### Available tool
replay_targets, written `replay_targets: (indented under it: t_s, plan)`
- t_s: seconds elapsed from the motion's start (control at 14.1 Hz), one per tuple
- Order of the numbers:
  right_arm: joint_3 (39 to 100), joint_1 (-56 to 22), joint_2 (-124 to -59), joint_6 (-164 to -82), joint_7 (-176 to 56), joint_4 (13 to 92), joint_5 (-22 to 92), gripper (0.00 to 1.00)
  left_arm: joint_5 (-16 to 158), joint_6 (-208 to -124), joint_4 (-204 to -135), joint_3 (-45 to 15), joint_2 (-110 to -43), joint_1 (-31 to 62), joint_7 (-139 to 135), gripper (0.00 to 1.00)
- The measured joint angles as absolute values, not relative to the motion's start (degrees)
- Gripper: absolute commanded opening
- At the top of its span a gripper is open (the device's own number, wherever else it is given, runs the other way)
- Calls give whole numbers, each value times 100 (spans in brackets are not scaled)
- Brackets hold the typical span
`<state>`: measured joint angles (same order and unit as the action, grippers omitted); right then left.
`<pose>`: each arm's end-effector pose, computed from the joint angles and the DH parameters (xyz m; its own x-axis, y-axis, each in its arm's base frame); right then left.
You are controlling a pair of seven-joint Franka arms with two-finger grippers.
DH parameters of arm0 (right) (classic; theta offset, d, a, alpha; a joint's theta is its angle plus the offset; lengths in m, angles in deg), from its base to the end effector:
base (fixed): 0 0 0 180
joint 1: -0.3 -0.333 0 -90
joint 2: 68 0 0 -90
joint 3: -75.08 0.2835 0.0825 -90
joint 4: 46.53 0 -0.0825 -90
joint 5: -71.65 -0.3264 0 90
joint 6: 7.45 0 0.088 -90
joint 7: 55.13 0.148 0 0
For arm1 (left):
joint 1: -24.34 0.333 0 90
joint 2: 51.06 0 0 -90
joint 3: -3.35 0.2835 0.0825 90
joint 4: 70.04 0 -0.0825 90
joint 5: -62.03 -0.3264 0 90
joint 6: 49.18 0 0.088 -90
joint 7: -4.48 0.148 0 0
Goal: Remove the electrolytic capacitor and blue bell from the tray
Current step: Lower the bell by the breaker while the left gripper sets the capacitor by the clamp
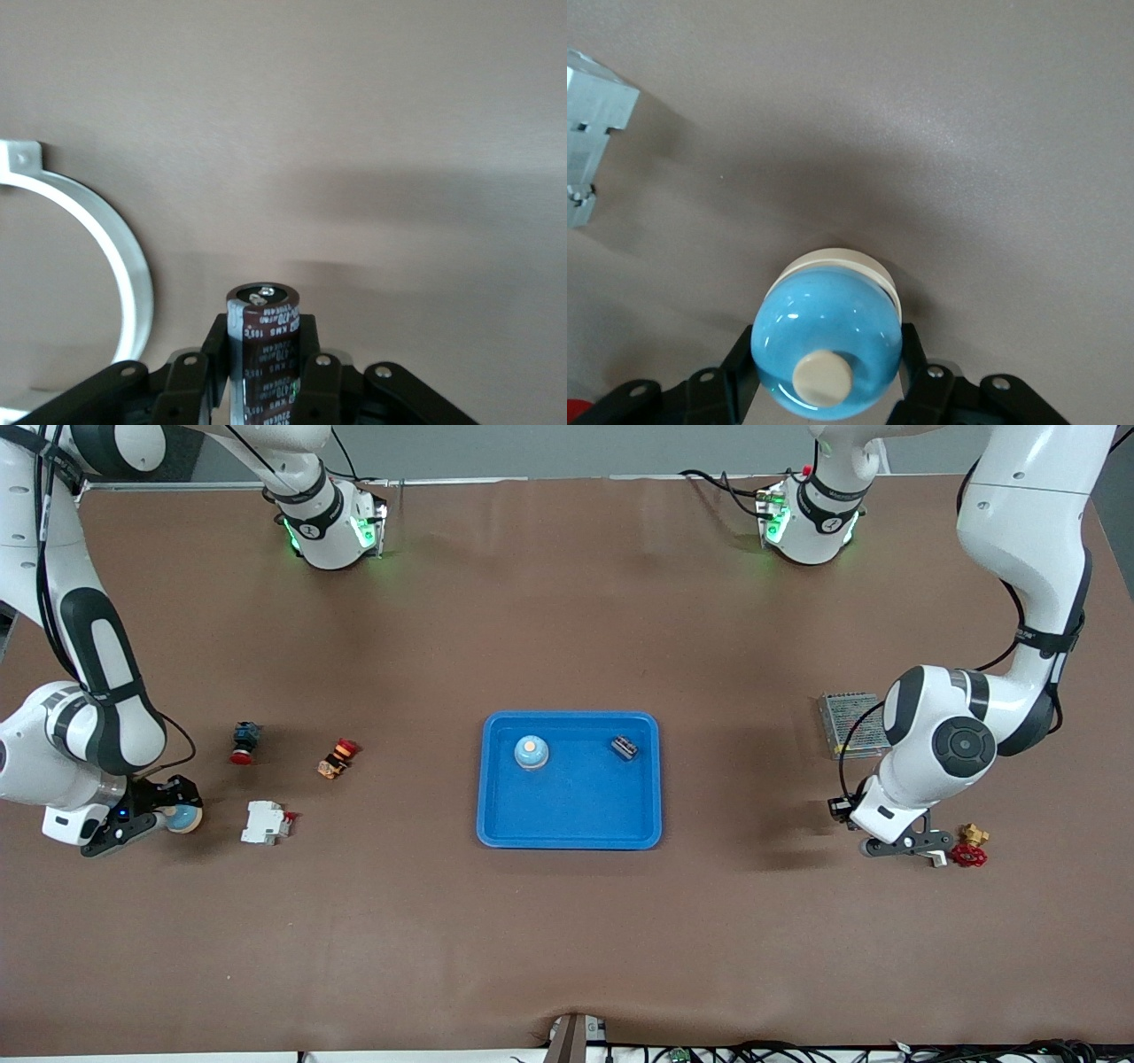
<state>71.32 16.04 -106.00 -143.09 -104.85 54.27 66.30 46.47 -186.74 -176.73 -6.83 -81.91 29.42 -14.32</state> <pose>0.5641 -0.1943 0.1625 0.8904 0.4548 -0.0183 0.4533 -0.8897 -0.0545 0.5860 -0.0399 0.2056 0.9973 0.0630 0.0370 0.0660 -0.9940 -0.0871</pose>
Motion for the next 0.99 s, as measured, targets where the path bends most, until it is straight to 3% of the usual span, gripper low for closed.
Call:
replay_targets:
  t_s: [0.43,0.99]
  plan:
    - [7131,1636,-10600,-14351,-10487,5463,6630,0,4410,-19271,-17681,-685,-8583,3162,-1293,5]
    - [7131,1640,-10628,-14470,-10487,5519,6630,0,4410,-19440,-17680,-713,-8730,3092,-1297,6]
